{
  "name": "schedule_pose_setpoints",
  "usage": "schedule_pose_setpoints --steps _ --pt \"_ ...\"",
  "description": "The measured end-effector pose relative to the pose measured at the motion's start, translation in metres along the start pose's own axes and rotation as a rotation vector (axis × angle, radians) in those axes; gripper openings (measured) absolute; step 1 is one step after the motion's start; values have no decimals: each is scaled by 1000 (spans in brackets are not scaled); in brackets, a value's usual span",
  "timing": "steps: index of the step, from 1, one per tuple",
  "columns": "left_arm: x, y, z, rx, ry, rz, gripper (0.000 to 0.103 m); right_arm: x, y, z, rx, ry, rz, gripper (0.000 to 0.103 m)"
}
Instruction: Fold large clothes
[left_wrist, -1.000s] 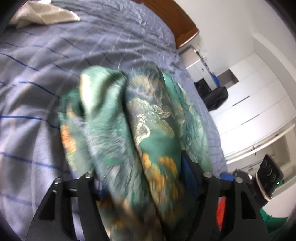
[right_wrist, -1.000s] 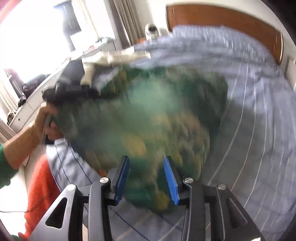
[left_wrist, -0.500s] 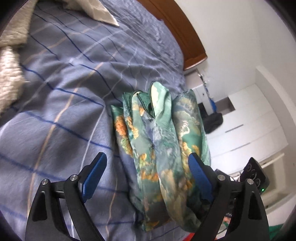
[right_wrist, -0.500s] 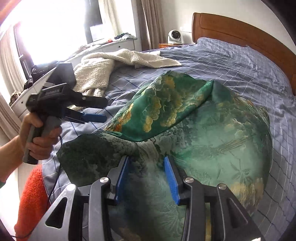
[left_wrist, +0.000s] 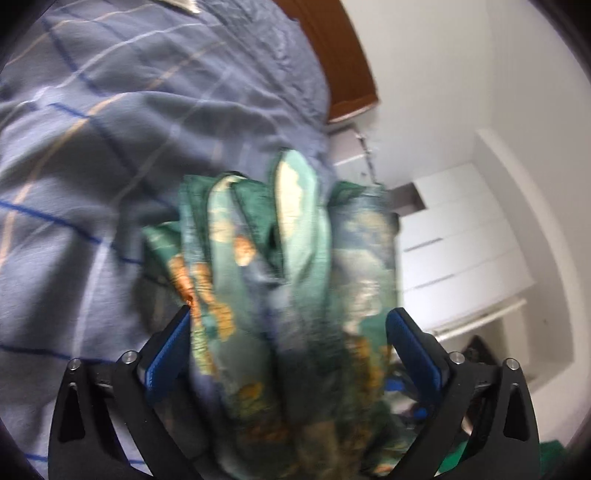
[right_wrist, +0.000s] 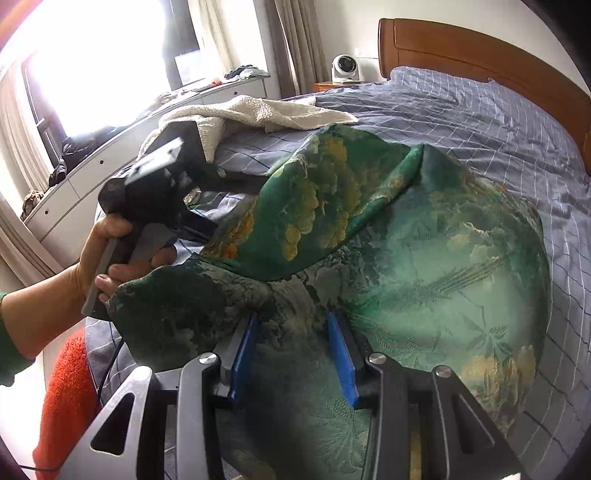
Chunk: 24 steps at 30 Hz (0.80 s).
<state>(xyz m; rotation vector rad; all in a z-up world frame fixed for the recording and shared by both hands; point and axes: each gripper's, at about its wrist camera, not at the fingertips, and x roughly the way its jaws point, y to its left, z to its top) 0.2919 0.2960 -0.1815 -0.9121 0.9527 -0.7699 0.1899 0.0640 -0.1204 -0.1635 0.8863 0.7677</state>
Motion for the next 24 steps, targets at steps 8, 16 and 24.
schedule_pose_setpoints --steps 8,16,24 --pt "53 -34 3 142 159 182 102 21 11 6 -53 42 -65 40" --pt "68 -36 7 165 225 320 91 -33 -28 4 128 -29 19 57" --pt "61 -39 -4 172 204 327 91 -63 -174 -79 618 -6 89 82"
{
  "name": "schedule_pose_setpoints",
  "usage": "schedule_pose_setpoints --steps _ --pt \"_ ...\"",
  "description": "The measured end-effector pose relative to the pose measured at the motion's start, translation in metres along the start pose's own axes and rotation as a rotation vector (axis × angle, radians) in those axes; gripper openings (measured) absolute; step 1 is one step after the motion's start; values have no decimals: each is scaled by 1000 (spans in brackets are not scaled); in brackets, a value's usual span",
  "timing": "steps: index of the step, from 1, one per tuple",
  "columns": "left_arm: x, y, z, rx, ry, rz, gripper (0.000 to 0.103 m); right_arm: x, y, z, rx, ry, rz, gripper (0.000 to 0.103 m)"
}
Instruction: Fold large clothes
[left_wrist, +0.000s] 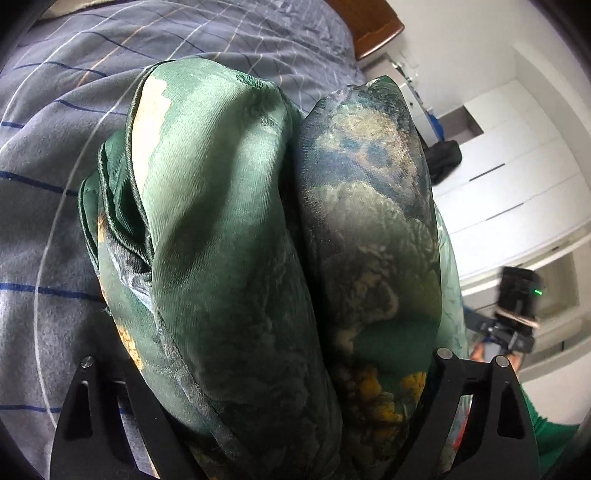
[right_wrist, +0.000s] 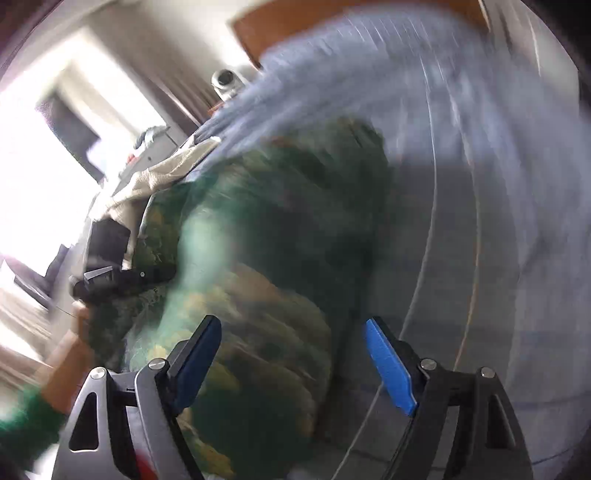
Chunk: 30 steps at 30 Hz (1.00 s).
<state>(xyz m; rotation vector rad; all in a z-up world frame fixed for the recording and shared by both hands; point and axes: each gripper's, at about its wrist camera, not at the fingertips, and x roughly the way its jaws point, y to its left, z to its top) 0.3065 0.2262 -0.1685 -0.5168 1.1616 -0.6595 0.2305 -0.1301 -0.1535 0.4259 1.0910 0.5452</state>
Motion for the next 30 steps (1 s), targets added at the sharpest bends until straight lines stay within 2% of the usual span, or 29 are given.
schedule_pose_setpoints --steps 5,6,7,9,11,12,16,20,24,27,29,30 --pt "-1 -4 -19 -3 0 23 90 43 -27 10 119 81 239 83" --pt "-1 -6 -20 -7 -3 37 88 53 -29 13 145 86 246 83" --pt "3 -11 -17 -7 -8 57 84 59 -28 15 135 89 222 77" --pt "-5 -27 -21 24 -37 114 76 58 -8 17 23 78 115 70" --pt "-17 -45 -26 56 -76 150 69 42 20 11 -86 35 36 61" --pt "-26 -54 -29 77 -102 157 67 33 34 7 -149 8 13 60" --pt "-55 -86 -28 129 -185 143 65 -5 63 4 -254 -110 45 58" --pt "-66 -111 9 157 -252 141 65 -25 62 36 -272 -188 83 59" --pt "-39 -118 64 144 -274 156 65 -19 37 90 -264 -216 104 59" --pt "0 -104 95 115 -241 162 66 -2 2 126 -227 -202 110 59" --pt "34 -85 107 66 -187 170 71 21 -20 138 -179 -169 98 59" --pt "53 -72 109 37 -154 188 77 33 -37 145 -138 -133 96 59"
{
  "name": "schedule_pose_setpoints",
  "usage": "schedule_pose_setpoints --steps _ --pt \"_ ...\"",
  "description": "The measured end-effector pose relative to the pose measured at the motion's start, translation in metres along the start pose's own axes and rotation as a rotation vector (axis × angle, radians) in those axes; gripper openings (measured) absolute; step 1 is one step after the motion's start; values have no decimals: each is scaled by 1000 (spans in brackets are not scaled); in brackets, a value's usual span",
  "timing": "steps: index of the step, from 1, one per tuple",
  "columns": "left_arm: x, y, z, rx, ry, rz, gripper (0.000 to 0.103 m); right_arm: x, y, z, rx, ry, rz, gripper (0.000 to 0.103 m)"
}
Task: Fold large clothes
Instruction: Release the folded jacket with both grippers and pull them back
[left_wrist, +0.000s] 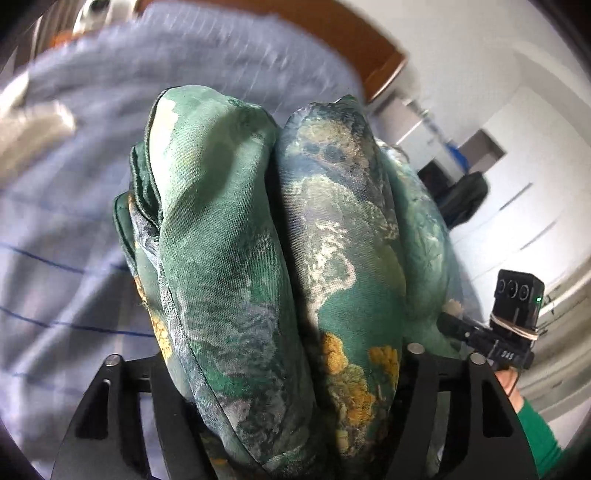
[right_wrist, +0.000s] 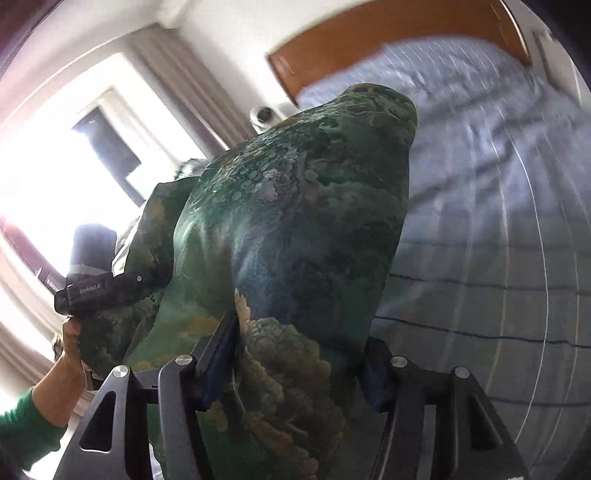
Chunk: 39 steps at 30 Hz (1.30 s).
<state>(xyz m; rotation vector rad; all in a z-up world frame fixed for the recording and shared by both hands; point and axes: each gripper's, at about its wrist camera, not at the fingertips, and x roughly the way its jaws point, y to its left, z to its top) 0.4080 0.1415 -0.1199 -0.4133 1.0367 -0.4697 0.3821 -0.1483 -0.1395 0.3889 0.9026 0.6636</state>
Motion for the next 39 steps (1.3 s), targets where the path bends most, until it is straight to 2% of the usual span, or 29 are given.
schedule_pose_setpoints --steps 1,3,5,7,8,10,11,14,16,20,23,25,28,30,35,39 --pt "13 7 -1 -14 15 21 88 13 -19 -4 51 43 -8 62" --pt "26 20 -7 -44 8 -9 97 28 -47 -15 162 76 7 70" --pt "18 23 -8 -65 -2 -48 99 25 -58 -21 239 49 65 84" --pt "-6 25 -13 -46 -16 -32 98 15 -57 -25 277 41 66 87" --pt "-26 21 -17 -5 -36 -7 97 7 -53 -26 274 35 47 87" --pt "-55 6 -23 82 -82 53 97 -17 -41 -27 220 -8 -21 88" --pt "-73 -5 -31 147 -120 117 97 -31 -32 -28 178 -29 -65 90" --pt "-115 -38 -60 279 -214 271 101 -77 17 -41 7 -100 -285 100" --pt "-142 -65 -89 349 -288 365 102 -107 56 -56 -110 -172 -438 100" --pt "-166 -121 -139 438 -490 510 103 -154 121 -82 -270 -287 -653 100" --pt "-169 -149 -170 427 -553 531 103 -170 137 -90 -303 -328 -763 100" --pt "-164 -161 -181 419 -528 514 103 -177 142 -94 -292 -320 -825 100" --pt "-159 -176 -201 380 -542 521 103 -188 153 -112 -321 -328 -845 100" --pt "-156 -183 -209 348 -516 526 103 -195 154 -125 -321 -317 -857 100" --pt "-163 -194 -218 286 -496 438 103 -213 152 -143 -277 -320 -837 100" --pt "-163 -213 -229 312 -499 495 103 -231 152 -157 -243 -373 -811 100"
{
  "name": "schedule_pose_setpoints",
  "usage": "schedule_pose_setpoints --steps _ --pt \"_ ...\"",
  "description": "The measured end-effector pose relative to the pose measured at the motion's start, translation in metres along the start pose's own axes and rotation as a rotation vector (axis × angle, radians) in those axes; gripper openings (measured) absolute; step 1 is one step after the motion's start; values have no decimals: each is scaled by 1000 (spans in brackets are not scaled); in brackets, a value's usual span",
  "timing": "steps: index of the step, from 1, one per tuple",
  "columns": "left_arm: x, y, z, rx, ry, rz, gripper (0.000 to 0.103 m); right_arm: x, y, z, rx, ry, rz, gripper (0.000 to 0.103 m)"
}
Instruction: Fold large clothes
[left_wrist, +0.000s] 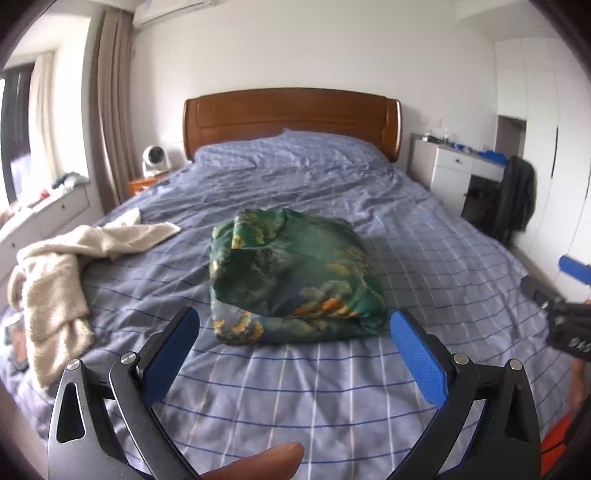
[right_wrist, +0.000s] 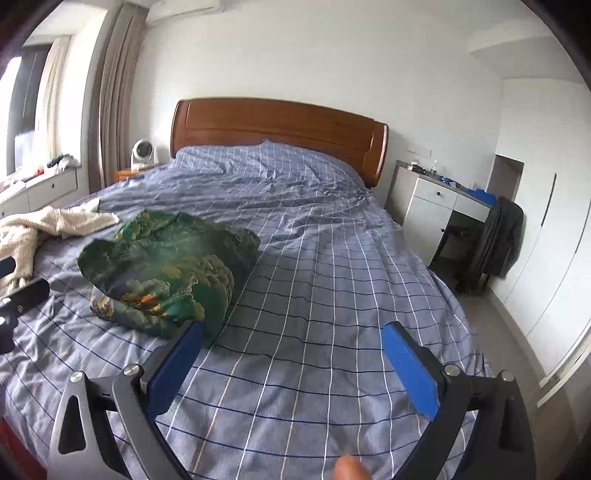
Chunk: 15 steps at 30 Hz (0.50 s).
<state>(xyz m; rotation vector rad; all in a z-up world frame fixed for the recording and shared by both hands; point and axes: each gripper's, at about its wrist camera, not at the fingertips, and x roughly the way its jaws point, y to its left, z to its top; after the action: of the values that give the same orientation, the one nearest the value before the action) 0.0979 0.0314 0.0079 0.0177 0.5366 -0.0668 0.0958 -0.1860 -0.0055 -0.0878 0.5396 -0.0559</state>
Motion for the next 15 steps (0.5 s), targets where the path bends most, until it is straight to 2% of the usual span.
schedule_pose_setpoints --steps 2,6,15 --pt "-4 -7 -1 20 3 13 103 -5 -3 -4 31 -18 41 101" --pt "-11 -18 -4 26 24 11 103 8 4 -12 -1 105 82 101" --pt "-13 -17 -13 8 80 16 103 -13 17 -18 -6 95 101 101"
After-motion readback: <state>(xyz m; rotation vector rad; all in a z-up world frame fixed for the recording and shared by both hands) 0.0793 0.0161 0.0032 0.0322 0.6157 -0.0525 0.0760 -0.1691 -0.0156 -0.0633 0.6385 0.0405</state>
